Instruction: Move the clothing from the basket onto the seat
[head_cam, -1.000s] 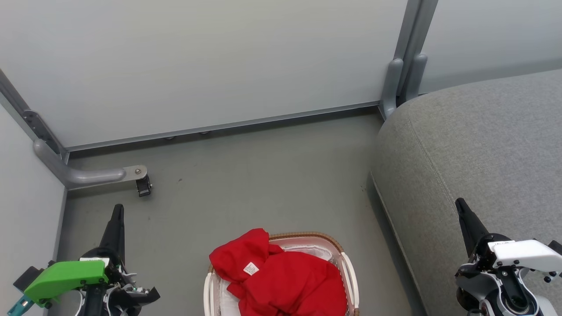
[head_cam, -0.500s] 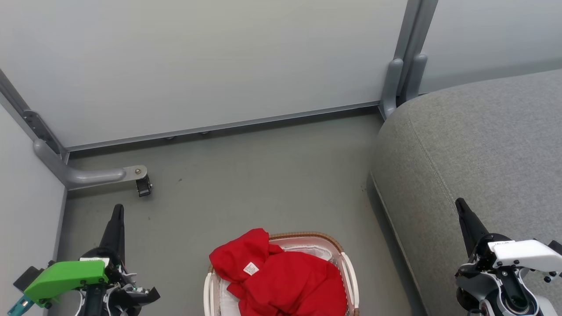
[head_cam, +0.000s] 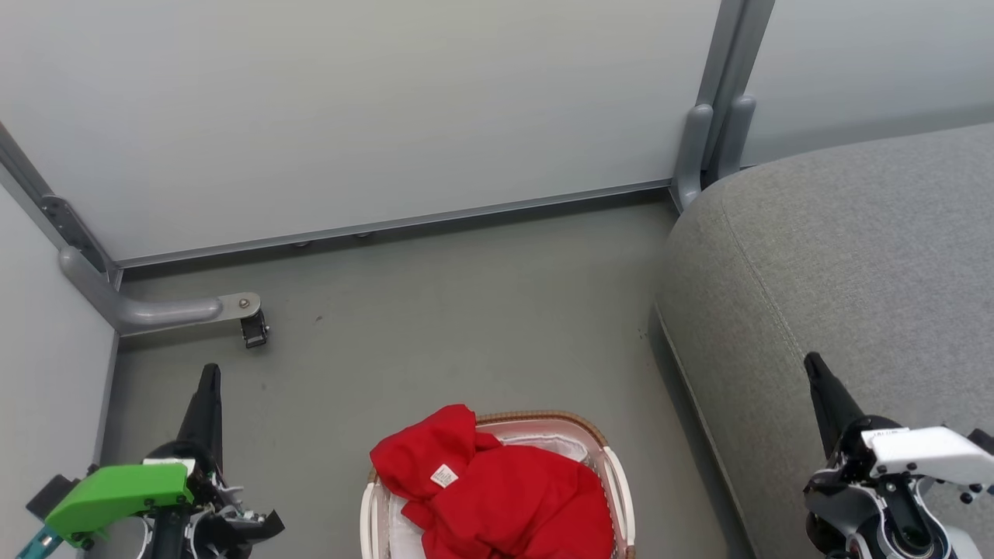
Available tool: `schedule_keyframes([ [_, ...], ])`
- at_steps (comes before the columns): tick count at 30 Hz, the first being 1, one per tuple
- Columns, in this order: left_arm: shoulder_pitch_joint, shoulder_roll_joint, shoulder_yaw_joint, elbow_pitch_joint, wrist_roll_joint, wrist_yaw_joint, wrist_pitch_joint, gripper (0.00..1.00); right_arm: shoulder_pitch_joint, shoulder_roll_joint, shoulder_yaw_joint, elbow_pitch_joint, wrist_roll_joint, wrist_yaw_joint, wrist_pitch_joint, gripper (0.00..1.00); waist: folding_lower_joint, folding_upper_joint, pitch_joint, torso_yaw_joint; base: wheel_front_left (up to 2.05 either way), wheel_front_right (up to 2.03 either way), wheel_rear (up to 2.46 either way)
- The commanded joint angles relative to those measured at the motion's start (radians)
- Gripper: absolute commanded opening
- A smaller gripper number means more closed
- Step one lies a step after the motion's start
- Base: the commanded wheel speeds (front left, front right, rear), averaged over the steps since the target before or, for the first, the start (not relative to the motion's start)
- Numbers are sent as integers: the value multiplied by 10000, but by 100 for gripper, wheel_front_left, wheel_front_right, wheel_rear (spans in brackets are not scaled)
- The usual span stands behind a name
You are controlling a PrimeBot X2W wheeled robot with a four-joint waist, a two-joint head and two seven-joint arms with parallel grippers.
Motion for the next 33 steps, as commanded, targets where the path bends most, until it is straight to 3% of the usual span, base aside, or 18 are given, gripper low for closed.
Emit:
schedule_keyframes([
  [1, 15, -6, -12, 31, 9, 2, -18, 0, 14, 11, 15, 36, -7, 0, -16, 0, 0, 0, 1, 0, 0, 0, 0],
  [2, 76, -23, -22, 140, 7, 4, -18, 100, 74, 46, 25, 142, -8, 0, -12, 100, 0, 0, 1, 0, 0, 0, 0],
  [18, 552, -54, -535, 100, 603, 1, -646, 100, 355, 110, 228, 307, -755, -2, -645, 100, 0, 0, 15, 3, 0, 0, 0],
  [33, 657, -31, -735, -445, 3007, 59, -1285, 100, 358, 74, 97, -438, -3425, -1, -1288, 100, 0, 0, 37, 31, 0, 0, 0],
])
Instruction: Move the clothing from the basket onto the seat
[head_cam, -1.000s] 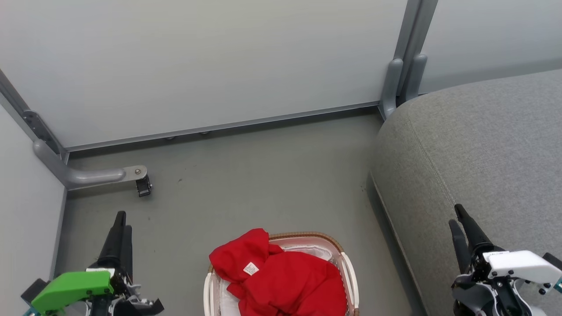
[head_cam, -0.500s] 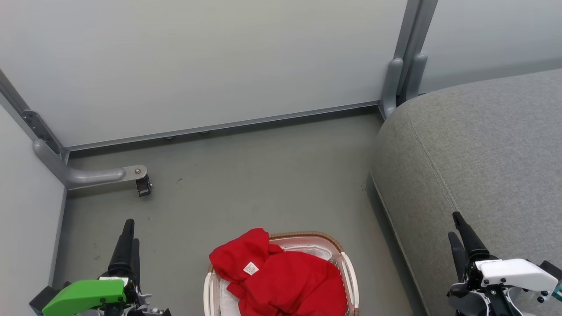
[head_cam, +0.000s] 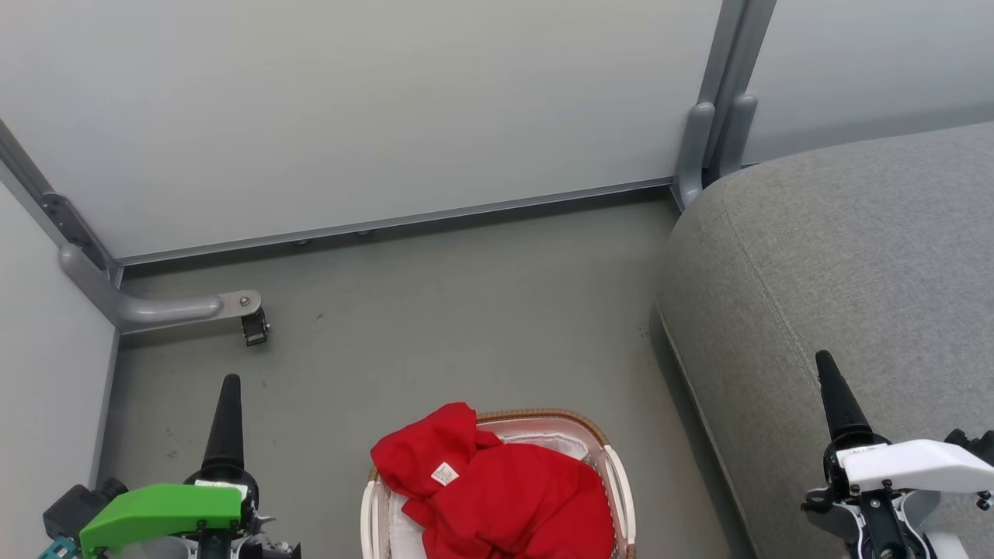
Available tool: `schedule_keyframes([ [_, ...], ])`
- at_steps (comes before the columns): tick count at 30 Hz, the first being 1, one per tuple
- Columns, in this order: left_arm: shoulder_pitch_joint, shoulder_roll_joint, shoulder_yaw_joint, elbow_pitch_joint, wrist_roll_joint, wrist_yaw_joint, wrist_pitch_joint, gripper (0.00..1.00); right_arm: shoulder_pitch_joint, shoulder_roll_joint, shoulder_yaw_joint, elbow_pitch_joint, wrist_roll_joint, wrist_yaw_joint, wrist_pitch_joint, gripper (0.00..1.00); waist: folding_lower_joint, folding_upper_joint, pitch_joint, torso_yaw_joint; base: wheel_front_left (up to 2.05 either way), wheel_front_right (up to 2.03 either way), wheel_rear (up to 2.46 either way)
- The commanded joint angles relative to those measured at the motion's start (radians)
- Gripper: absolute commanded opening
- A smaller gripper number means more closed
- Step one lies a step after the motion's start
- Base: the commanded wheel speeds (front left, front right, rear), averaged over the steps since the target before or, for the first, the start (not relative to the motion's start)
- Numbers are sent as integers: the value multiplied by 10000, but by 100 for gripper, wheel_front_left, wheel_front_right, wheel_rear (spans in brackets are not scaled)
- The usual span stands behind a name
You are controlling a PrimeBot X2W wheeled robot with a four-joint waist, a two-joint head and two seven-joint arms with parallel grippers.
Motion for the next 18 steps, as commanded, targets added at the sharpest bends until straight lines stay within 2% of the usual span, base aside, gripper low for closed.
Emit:
schedule_keyframes([
  [1, -31, 57, -32, -266, 509, 42, -110, 100, -81, -86, 68, -316, -544, 1, -121, 100, 0, -1, 7, 6, 0, 0, 0],
  [9, 6, 68, -216, -636, 2210, 307, -403, 100, 36, -104, 478, -863, -2407, 1, -422, 100, 0, -1, 41, 37, 0, 0, 0],
  [18, 165, 81, -480, -868, 3969, 510, -712, 100, 168, -117, 889, -797, -4145, 1, -729, 100, 0, -1, 57, 71, 0, 0, 0],
])
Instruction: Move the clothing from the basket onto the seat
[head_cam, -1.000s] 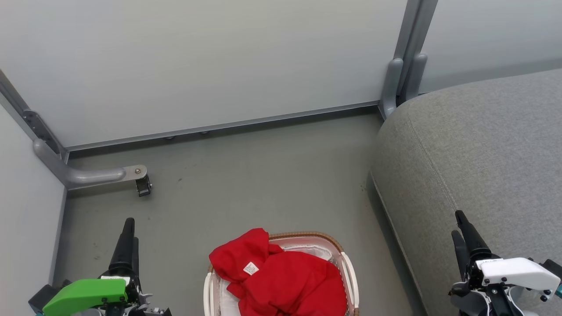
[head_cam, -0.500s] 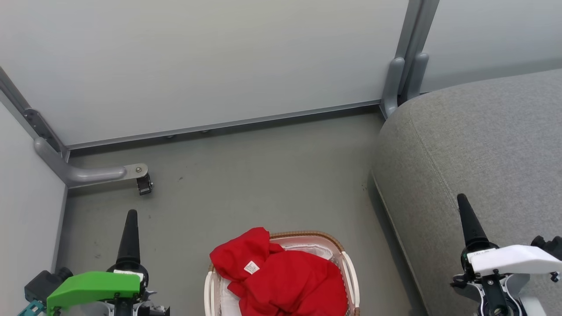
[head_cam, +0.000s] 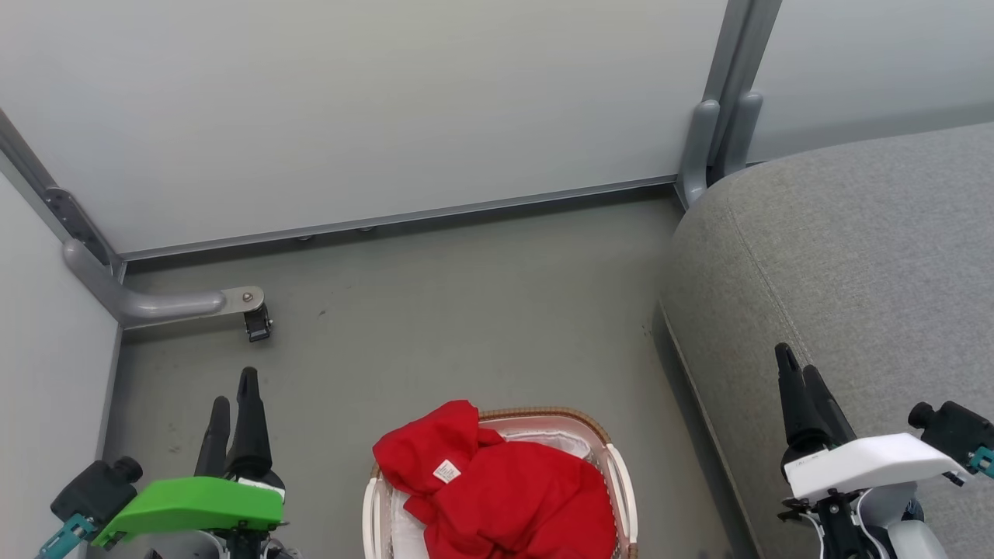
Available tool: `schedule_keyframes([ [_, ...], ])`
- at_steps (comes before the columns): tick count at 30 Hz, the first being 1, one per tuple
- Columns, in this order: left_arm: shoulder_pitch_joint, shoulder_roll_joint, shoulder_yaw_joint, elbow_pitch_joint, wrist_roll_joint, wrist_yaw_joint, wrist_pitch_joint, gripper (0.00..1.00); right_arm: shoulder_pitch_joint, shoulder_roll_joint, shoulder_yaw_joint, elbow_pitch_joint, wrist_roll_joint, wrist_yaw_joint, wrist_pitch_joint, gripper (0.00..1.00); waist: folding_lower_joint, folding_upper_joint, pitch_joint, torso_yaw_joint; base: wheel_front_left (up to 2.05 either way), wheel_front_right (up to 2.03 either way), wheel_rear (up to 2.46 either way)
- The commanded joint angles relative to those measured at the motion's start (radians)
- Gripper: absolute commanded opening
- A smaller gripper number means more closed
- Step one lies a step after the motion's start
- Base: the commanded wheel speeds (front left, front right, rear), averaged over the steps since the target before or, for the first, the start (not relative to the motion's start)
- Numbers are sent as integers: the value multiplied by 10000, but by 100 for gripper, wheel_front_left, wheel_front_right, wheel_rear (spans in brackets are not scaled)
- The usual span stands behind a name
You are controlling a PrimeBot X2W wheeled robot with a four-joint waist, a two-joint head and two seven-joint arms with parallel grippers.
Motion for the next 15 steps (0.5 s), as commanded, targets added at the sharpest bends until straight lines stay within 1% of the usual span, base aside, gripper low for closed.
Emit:
schedule_keyframes([
  [1, 4, 70, -58, -193, 495, 40, -103, 100, 33, -70, 53, -81, -386, 1, -113, 100, 0, 0, 0, 5, 0, 0, 0],
  [5, 128, 74, -177, -190, 1291, 83, -231, 100, 67, -77, 170, 66, -1043, 2, -244, 100, 0, 0, -6, 17, 0, 0, 0],
  [15, 294, 85, -359, -88, 2273, 235, -530, 100, 78, -93, 347, 383, -2329, 2, -541, 100, 0, 0, -47, 58, 0, 0, 0],
])
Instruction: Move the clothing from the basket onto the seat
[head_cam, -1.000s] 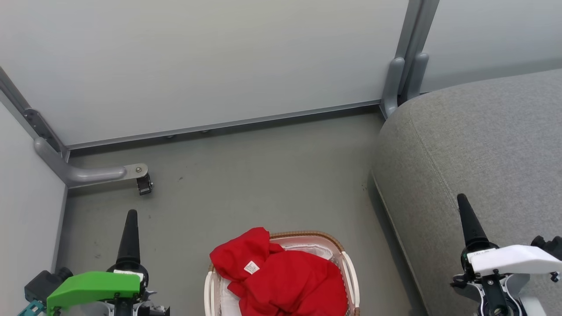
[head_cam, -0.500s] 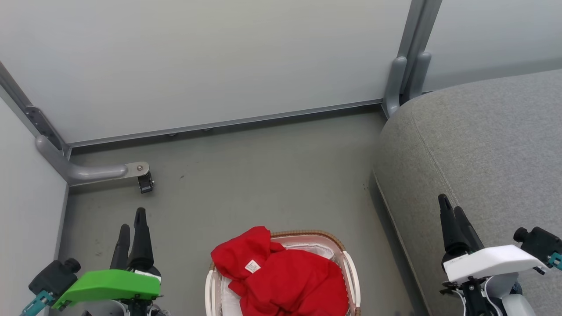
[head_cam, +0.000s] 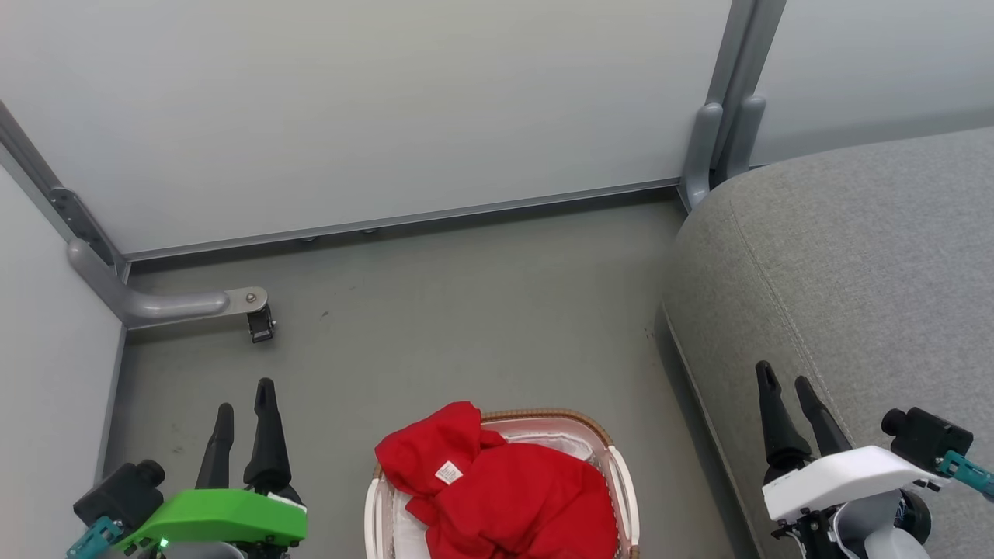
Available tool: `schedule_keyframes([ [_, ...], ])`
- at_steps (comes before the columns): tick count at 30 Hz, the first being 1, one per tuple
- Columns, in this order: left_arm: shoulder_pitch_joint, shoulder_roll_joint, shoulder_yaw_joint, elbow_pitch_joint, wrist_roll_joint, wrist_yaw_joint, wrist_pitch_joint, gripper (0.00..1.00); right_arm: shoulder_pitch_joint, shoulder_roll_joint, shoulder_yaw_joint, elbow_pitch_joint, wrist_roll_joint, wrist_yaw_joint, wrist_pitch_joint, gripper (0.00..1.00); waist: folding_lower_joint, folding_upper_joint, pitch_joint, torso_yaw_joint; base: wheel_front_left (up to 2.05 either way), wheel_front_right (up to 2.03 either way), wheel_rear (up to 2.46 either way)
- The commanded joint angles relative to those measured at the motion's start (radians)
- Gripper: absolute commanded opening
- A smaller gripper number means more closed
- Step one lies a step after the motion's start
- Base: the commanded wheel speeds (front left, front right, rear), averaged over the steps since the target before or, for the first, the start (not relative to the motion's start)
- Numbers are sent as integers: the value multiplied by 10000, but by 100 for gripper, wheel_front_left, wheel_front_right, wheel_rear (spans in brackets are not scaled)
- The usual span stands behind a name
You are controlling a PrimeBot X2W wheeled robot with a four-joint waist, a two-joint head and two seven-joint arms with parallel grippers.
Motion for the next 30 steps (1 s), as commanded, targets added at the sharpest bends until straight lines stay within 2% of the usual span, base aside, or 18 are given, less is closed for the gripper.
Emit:
schedule_keyframes([
  [1, 55, 69, -42, -55, 334, 81, -108, 100, -5, -66, 41, -44, -327, 2, -116, 100, 0, 0, -8, 4, 0, 0, 0],
  [30, 594, 98, -235, 572, 3259, 154, -822, 100, 238, -101, 603, -42, -3133, 3, -835, 100, 0, 0, -139, 107, 0, 0, 0],
])
